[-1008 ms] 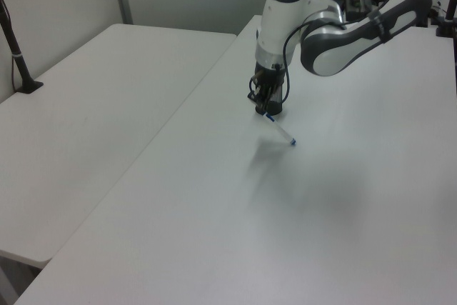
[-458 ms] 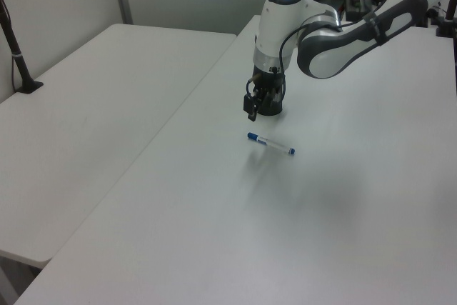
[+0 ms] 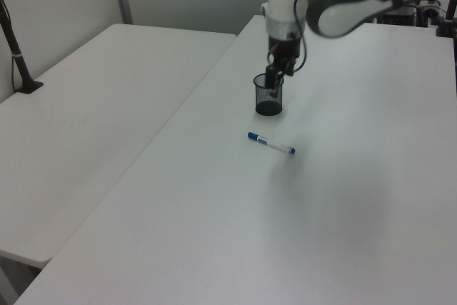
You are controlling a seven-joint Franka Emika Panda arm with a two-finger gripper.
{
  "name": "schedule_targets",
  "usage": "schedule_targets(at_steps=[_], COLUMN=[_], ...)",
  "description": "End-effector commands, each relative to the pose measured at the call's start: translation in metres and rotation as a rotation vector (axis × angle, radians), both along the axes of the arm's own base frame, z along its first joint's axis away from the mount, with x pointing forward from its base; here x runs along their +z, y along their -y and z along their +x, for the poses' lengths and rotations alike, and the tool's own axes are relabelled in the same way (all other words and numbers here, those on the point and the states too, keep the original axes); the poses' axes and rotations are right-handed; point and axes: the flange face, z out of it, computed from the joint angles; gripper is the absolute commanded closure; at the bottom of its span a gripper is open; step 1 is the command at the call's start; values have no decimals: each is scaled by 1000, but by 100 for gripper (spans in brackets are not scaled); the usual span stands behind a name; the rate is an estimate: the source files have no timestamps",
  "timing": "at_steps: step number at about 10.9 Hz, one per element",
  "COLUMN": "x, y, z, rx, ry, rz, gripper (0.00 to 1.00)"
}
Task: Remove the marker
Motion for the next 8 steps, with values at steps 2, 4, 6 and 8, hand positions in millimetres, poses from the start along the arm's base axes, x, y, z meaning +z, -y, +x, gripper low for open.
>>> schedule_targets(at_steps=[2, 4, 6, 8], x=[63, 95, 109, 109], y=[44, 81, 104, 105], z=[-55, -81, -90, -93], rx=[156, 150, 92, 87], ry=[-103, -73, -73, -99], rz=[45, 110, 112, 112], gripper=[0, 0, 0, 0])
